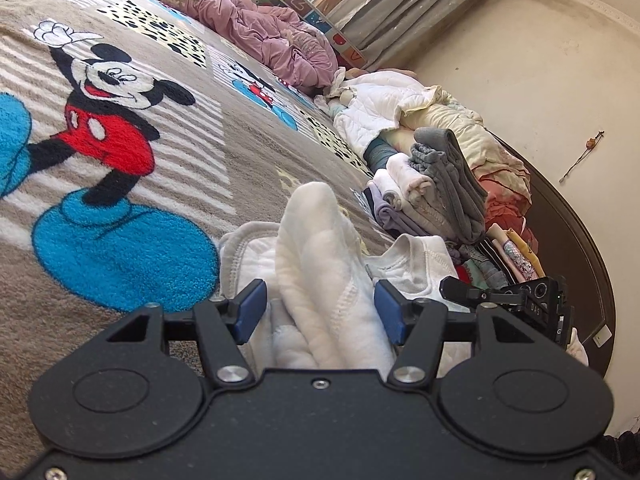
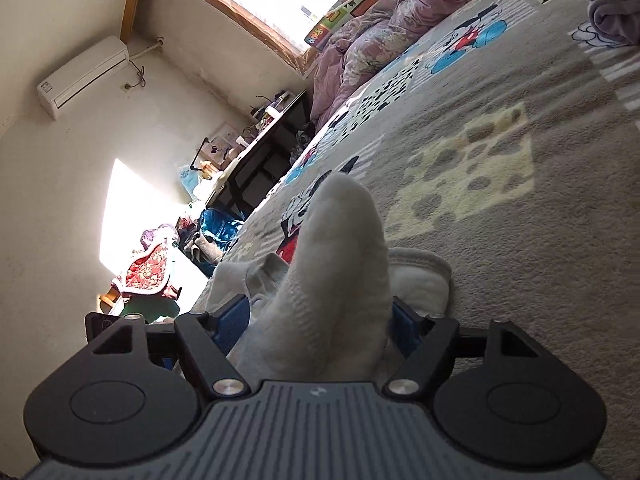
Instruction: Fold clothes
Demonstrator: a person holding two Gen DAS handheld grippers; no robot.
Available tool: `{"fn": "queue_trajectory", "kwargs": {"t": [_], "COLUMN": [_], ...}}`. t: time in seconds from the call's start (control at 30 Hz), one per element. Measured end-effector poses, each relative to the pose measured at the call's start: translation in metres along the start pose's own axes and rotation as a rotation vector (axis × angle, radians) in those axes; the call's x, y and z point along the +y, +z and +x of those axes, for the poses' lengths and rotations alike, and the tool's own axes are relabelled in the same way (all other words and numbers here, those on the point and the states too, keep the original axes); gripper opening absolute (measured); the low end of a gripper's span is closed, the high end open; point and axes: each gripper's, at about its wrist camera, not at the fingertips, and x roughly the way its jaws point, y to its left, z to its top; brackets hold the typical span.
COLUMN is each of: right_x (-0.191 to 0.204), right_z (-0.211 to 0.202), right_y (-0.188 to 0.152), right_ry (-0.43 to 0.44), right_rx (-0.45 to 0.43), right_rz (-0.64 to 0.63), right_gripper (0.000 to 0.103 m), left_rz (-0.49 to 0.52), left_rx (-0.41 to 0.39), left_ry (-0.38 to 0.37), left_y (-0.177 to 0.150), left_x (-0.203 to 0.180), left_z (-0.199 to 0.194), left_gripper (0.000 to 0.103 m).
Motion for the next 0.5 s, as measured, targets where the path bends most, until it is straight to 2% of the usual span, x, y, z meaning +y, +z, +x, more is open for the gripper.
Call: {"fn": "queue_trajectory", "kwargs": {"t": [0.1,0.27,0.37,0.5], "right_x": [0.009,-0.004,-0.012,-0.01], "right_z": [-0.017,-0.014,0.011,0.016], "right_y": [0.004,0.008,0.002,-0.001], "right_ry": [-0.03,-0.09,-0.093,-0.097], "right_rx": [-0.029,-0.058,0.008,0.046], "right_rz": [-0.058,-0.06,-0.077,-0.091], "right_gripper": [0.074,0.077,0.08,0.079], "left_rz": [0.003,0.003,0.001,0.01], "left_rx": [-0.002,0.002,0.005,0.008], "left_ry": [-0.002,-0.004,-0.005,0.0], "left_y": [0.0,0.001,0.001,0.0], "left_x": [-0.001,-0.001,-0.001,-0.002], "left_z": [-0.001,0.0,0.0,0.003], "left_gripper": [0.059,0.058,0.059,0.058]}}
